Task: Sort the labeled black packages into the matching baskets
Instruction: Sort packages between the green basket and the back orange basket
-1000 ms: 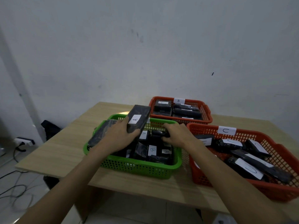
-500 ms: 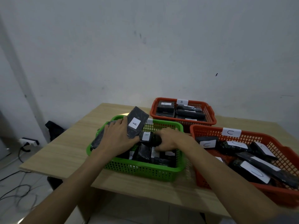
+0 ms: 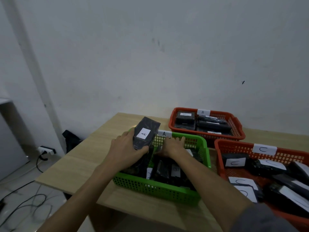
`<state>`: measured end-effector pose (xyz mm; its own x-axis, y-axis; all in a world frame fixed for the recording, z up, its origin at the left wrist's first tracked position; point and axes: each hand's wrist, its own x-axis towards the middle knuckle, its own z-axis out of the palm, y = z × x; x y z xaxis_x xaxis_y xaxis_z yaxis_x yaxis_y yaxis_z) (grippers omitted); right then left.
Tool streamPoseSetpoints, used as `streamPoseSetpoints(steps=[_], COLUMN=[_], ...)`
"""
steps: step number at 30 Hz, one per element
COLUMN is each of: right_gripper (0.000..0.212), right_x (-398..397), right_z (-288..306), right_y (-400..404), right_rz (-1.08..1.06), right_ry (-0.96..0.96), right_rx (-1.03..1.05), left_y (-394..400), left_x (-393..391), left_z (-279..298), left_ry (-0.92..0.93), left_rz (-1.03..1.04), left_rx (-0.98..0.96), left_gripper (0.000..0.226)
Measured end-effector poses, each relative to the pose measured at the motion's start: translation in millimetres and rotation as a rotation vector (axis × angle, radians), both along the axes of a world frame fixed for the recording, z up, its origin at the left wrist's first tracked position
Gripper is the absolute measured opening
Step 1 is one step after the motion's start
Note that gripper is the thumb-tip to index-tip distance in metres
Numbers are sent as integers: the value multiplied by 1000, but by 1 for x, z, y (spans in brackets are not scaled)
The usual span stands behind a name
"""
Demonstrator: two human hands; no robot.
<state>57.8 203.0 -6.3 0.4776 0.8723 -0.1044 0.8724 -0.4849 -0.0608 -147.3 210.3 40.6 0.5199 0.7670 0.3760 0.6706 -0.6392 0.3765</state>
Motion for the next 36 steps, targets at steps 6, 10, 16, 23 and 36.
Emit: streamPoseSetpoints(steps=[6,10,16,23,36], right_gripper=[96,99,88,76,80], right_x=[-2,-7,0,11,47], right_z=[1,3,27,43,46], right_y=[-2,-6,-20,-45,-100], right_rz=[-36,-40,-65,-49,-55], right_ry=[217,312,381,406,425], right_rx=[113,278,489,524,629], left_y=[2,7,1,-15,-42], left_x=[-4,-21,-36,-36,44], left_z=[-3,0,2,21,27], left_ry=[-106,-122,-12,234,114], left_rz=[31,43,62,185,-139], left_rx=[-69,-149,-238,-234,6], left_gripper=[53,57,47,70,73])
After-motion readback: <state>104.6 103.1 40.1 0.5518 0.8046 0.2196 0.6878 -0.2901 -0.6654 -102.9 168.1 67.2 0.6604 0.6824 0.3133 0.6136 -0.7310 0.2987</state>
